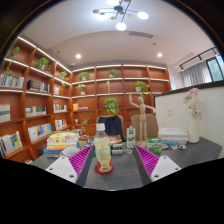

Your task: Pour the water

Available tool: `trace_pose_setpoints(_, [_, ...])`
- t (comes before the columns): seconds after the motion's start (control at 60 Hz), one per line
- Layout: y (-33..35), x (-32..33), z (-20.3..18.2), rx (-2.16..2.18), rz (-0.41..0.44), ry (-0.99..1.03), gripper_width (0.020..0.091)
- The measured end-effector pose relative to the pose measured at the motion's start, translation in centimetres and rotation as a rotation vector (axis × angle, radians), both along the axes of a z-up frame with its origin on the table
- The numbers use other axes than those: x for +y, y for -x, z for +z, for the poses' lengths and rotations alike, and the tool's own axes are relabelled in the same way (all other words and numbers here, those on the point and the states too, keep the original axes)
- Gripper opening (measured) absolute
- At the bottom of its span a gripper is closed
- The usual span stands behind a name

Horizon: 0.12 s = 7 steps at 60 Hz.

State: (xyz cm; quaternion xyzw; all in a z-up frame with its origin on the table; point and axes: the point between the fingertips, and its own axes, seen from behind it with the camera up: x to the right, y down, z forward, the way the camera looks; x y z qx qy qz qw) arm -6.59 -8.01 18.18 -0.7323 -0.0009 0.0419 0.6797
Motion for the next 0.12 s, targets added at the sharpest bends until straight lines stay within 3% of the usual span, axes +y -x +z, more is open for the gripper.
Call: trace_pose_setpoints(0.117, [-0.6,-1.1,1.3,0.022,-0.012,-0.025,0.0790])
